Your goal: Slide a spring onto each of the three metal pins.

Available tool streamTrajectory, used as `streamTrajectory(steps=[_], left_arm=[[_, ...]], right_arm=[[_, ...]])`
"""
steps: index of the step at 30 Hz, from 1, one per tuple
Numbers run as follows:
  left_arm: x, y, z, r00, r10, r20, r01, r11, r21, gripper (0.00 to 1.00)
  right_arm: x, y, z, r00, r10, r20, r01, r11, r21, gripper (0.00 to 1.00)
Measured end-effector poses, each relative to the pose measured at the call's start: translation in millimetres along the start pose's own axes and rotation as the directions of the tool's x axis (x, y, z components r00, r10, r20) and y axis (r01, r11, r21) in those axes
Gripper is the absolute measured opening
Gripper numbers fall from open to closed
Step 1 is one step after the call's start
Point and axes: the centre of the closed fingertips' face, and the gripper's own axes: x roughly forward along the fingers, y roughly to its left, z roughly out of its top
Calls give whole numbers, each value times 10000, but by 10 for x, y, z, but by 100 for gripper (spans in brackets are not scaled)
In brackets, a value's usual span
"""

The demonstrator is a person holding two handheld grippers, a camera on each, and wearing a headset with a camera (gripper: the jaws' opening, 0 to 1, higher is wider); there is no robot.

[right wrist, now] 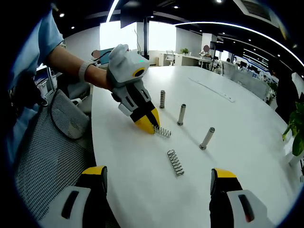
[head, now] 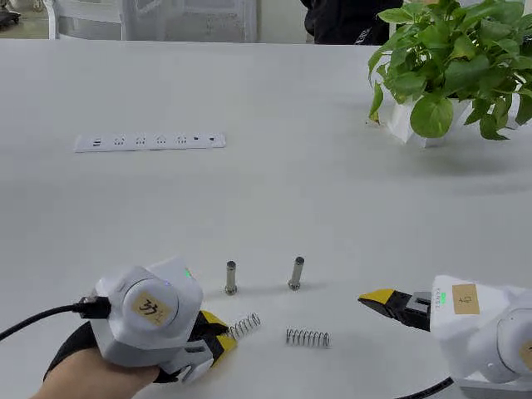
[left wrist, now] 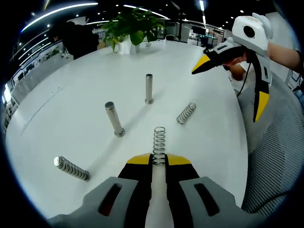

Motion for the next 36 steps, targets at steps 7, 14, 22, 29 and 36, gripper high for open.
streamTrajectory(steps=[7, 14, 22, 29, 36], left_arm=[[-148, -77, 137, 9985, 13, 548, -20, 9999, 139, 6], [-318, -212, 192, 9960, -124, 881, 72, 9982, 588, 6], [-447, -424, 239, 9880, -788, 1330, 632, 9911, 1176, 6], [-481, -577, 309, 9738, -1465, 1742, 1193, 9803, 1576, 6], [-506, -638, 393, 9643, -1834, 1909, 1449, 9691, 1994, 6]], right_arm=[[-11, 47, 148, 9989, 167, 438, -172, 9998, 119, 87], [-12, 94, 296, 9964, 422, 736, -430, 9990, 93, 84], [6, 171, 511, 9899, 1035, 970, -1014, 9945, -267, 72], [65, 240, 588, 9814, 1714, 863, -1674, 9845, -516, 62], [45, 290, 576, 9736, 2192, 642, -2157, 9748, -566, 48]])
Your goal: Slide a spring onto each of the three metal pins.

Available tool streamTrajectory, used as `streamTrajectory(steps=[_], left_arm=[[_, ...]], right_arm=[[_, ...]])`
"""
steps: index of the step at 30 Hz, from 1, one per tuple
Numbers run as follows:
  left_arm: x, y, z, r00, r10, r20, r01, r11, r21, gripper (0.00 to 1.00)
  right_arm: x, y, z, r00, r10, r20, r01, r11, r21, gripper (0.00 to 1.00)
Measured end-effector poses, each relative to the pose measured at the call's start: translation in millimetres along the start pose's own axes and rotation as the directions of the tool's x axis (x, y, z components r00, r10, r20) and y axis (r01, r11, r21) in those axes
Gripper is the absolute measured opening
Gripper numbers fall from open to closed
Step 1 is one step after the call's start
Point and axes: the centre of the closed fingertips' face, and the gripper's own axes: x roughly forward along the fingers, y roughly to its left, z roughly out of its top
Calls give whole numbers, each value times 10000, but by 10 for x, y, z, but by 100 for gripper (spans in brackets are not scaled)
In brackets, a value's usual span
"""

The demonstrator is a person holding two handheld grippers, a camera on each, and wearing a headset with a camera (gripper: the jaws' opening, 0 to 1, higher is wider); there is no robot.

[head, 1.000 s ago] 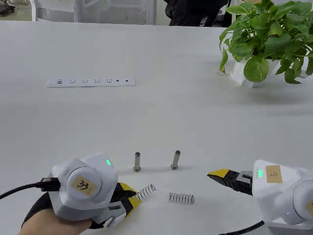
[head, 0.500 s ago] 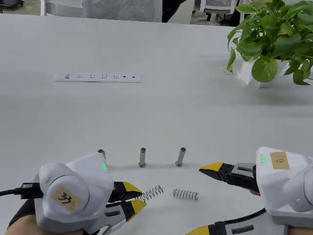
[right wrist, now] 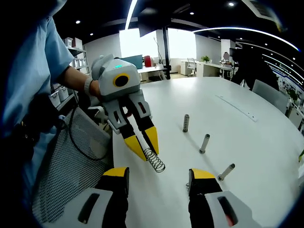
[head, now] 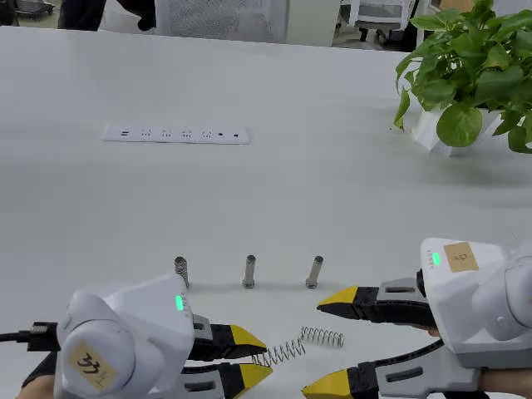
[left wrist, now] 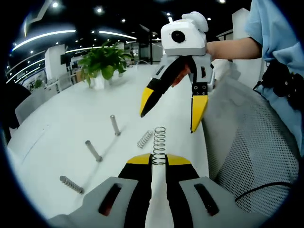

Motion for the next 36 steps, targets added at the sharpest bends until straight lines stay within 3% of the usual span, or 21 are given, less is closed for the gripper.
streamTrajectory(steps=[8, 19, 36], left_arm=[[1, -36, 63, 9992, -391, 86, 384, 9967, 711, 6], [17, -90, 42, 9976, -691, 3, 686, 9907, 1177, 6], [14, -110, 54, 9970, -766, 80, 750, 9894, 1245, 6]], right_arm=[[-3, 37, 9, 9993, 369, 13, -369, 9993, 49, 36], [50, 102, -36, 9967, 784, -214, -785, 9969, -38, 25], [84, 109, -63, 9953, 906, -343, -907, 9959, -15, 8]])
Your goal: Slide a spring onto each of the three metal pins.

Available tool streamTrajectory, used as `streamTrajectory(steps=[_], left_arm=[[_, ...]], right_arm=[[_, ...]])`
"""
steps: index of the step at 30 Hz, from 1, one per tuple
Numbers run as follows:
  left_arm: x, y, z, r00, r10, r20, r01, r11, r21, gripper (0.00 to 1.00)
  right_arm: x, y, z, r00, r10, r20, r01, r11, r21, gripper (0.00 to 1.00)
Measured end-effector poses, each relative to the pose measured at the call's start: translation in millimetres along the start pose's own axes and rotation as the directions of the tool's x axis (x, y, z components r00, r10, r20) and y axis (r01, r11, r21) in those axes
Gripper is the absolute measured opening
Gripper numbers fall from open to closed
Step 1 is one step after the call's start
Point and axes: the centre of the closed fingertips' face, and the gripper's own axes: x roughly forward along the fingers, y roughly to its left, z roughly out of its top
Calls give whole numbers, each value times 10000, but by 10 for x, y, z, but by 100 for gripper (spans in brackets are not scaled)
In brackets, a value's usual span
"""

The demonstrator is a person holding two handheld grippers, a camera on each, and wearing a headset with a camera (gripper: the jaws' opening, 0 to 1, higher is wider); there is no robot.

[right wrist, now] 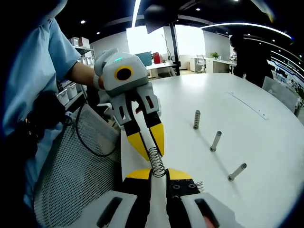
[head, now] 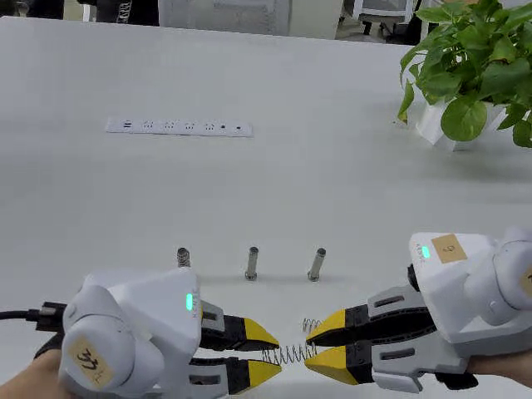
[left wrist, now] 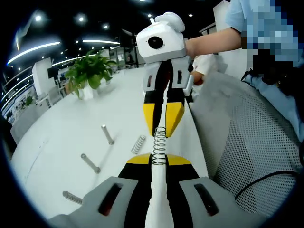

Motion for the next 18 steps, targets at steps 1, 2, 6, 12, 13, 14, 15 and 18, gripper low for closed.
streamTrajectory(steps=[1, 2, 6, 12, 13, 14, 15, 18], left_arm=[[0, -1, 0, 10000, -5, 3, 5, 10000, -3, 6], [2, -2, -6, 10000, 6, -10, -6, 10000, -24, 6], [13, -4, -21, 10000, 43, -71, -44, 9999, -140, 6], [32, -6, -31, 9999, 69, -106, -72, 9993, -376, 6], [33, -7, -31, 9999, 65, -111, -69, 9992, -404, 6], [36, -5, -31, 9999, 69, -116, -74, 9991, -409, 6], [40, -5, -32, 9999, 64, -137, -70, 9990, -446, 6], [56, -8, -31, 9999, 42, -165, -51, 9985, -544, 6]], right_arm=[[1, 1, 2, 10000, -1, 11, 1, 10000, -12, 7], [2, 4, -4, 10000, -25, -24, 25, 10000, -71, 7], [2, 6, 6, 10000, -66, -47, 65, 9997, -222, 7], [-7, 6, 22, 9996, -218, -199, 208, 9986, -495, 7], [-11, 9, 28, 9995, -244, -220, 231, 9981, -563, 7], [-15, 11, 34, 9994, -268, -235, 253, 9977, -631, 7], [-20, 15, 55, 9993, -298, -206, 283, 9972, -687, 7], [-26, 19, 114, 9993, -349, -136, 335, 9956, -873, 8]])
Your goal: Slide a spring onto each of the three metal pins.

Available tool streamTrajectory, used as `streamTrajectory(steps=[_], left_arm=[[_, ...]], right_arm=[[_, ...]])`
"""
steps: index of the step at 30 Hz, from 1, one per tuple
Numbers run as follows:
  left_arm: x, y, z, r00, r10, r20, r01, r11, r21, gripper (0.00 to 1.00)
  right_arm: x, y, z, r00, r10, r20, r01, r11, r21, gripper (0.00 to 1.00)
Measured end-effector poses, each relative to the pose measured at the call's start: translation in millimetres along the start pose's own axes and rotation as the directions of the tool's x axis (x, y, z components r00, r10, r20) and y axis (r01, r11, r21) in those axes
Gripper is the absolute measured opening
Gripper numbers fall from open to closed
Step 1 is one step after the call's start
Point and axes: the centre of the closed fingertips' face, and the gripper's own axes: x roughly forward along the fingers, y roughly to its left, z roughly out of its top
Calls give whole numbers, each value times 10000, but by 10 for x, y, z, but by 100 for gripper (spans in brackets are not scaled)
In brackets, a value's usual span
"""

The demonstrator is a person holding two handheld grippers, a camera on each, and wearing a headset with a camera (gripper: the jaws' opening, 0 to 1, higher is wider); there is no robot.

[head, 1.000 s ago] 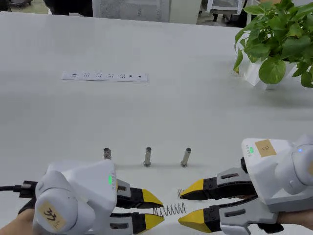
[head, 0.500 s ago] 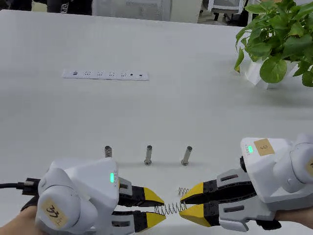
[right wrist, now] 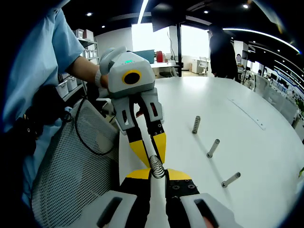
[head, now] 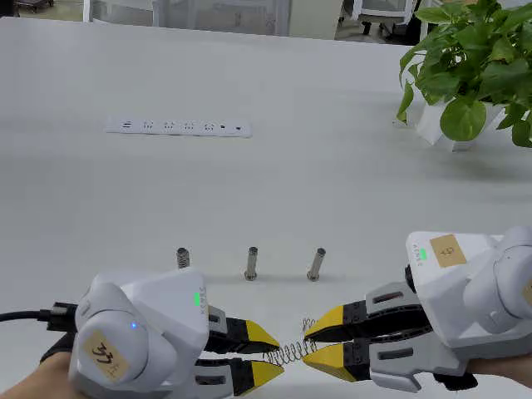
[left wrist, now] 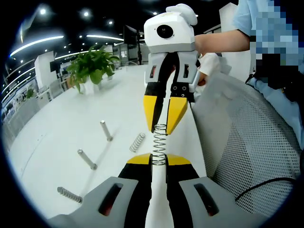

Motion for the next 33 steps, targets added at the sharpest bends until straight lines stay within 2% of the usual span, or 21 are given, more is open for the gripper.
streamTrajectory(steps=[8, 16, 29, 33], left_arm=[[43, 3, -5, 10000, 66, -58, -68, 9995, -307, 6], [86, -41, -18, 9999, 134, -59, -137, 9977, -666, 6], [113, -54, -3, 9999, 134, -75, -138, 9980, -610, 6], [126, -78, -6, 9999, 39, -119, -46, 9986, -521, 6]], right_arm=[[18, 7, 78, 9996, -159, -233, 141, 9970, -762, 8], [39, 45, 101, 9986, -199, -485, 130, 9902, -1389, 8], [-7, 39, 59, 9963, -240, -830, 102, 9867, -1624, 8], [-18, 42, 61, 9955, -143, -941, -20, 9854, -1703, 18]])
